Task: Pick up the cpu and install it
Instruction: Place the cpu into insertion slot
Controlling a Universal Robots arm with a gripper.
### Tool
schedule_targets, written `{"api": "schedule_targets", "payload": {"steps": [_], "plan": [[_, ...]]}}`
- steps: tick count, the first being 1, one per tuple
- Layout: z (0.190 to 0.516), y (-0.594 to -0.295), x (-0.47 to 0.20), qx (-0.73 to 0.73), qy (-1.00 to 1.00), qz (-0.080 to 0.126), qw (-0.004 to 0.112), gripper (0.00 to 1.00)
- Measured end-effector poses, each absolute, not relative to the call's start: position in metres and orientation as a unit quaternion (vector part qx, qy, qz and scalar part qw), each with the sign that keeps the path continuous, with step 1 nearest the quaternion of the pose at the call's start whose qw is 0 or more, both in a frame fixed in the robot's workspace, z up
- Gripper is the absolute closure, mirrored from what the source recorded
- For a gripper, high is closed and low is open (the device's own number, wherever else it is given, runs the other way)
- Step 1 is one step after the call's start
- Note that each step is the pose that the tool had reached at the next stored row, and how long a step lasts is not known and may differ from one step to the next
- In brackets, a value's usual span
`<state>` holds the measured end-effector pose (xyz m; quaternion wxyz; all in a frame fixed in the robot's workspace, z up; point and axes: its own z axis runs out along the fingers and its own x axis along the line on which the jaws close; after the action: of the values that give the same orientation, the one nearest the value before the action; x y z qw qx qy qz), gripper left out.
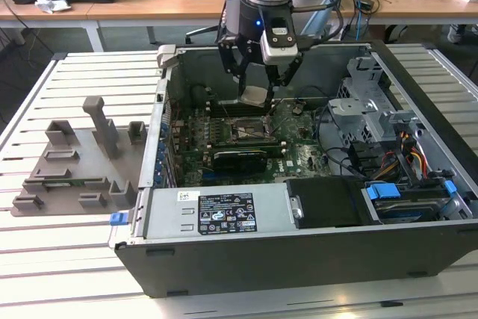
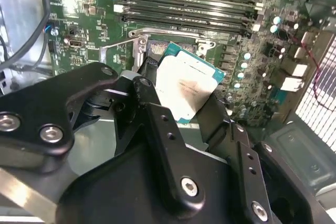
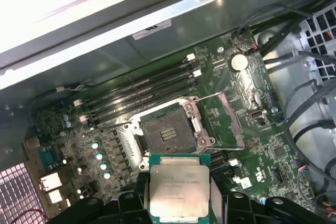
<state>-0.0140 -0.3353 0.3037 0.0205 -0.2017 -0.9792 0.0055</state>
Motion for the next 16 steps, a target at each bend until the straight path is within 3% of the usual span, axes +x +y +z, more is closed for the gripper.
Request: {"api": "schedule_targets", "payload": {"steps": [16], "plan": [[0.3036,-0.3353,-0.0140,-0.318,-0.948,0.003,0.021,0.45]]}}
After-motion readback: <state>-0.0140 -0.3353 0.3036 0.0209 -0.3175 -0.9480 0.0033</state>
